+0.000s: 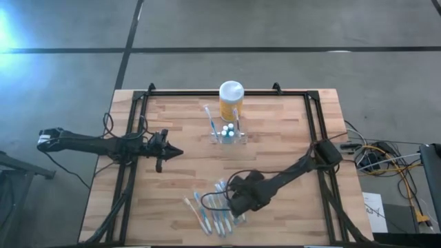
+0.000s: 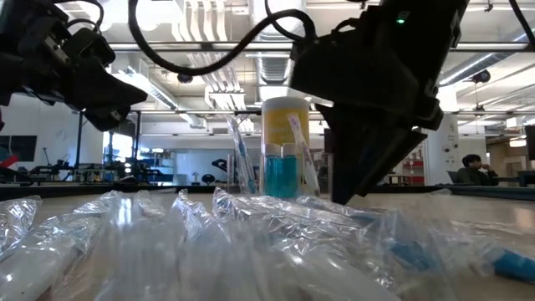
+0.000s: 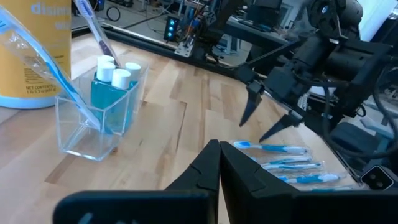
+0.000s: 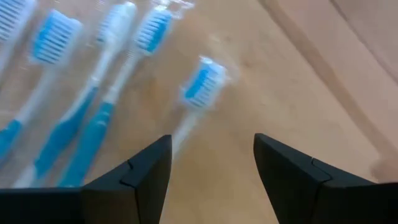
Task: Pick & Place toothbrushing station
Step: Put the blue toothbrush into the transparent organizer
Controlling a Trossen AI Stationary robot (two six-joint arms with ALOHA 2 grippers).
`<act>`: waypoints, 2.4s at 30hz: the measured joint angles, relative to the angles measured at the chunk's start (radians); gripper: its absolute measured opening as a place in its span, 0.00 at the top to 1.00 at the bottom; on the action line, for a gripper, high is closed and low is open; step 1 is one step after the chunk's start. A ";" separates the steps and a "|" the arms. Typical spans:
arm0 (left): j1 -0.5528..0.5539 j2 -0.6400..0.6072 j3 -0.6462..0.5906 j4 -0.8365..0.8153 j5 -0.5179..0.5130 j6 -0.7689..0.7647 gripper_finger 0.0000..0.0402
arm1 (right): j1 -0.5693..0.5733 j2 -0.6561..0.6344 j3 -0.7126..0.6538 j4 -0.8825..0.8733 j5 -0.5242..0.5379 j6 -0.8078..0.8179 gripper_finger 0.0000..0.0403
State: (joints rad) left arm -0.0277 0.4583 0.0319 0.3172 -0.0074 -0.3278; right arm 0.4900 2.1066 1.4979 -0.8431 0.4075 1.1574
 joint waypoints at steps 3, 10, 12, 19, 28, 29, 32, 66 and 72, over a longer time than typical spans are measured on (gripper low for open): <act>0.000 0.000 0.000 -0.001 0.000 -0.010 0.97 | 0.000 -0.002 -0.002 -0.075 -0.023 0.019 0.44; 0.000 0.000 0.000 -0.001 0.001 -0.014 0.98 | 0.007 -0.039 0.004 -0.084 -0.009 0.048 0.44; 0.000 0.000 0.000 -0.002 0.002 -0.015 0.97 | 0.010 -0.046 0.012 -0.064 0.001 0.047 0.44; 0.000 0.000 0.000 -0.005 0.019 -0.017 0.98 | 0.016 -0.042 0.019 0.034 -0.014 0.052 0.44; 0.000 0.000 0.000 -0.008 0.034 -0.025 0.98 | 0.016 0.029 0.014 0.070 -0.073 0.039 0.44; 0.000 0.000 0.000 -0.008 0.034 -0.025 0.98 | 0.016 0.035 0.013 0.069 -0.075 0.033 0.44; 0.000 0.000 0.000 -0.008 0.034 -0.025 0.97 | 0.013 0.049 0.009 0.069 -0.090 -0.002 0.45; 0.000 0.001 0.000 -0.003 0.013 -0.014 0.97 | 0.070 -0.451 -0.366 0.305 0.253 -0.543 0.99; 0.000 0.000 0.000 0.001 -0.003 -0.005 0.97 | 0.069 -0.695 -0.682 0.895 0.241 -0.873 0.98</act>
State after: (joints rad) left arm -0.0277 0.4587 0.0315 0.3181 -0.0109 -0.3325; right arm 0.5586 1.4120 0.8155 0.0523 0.6488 0.2846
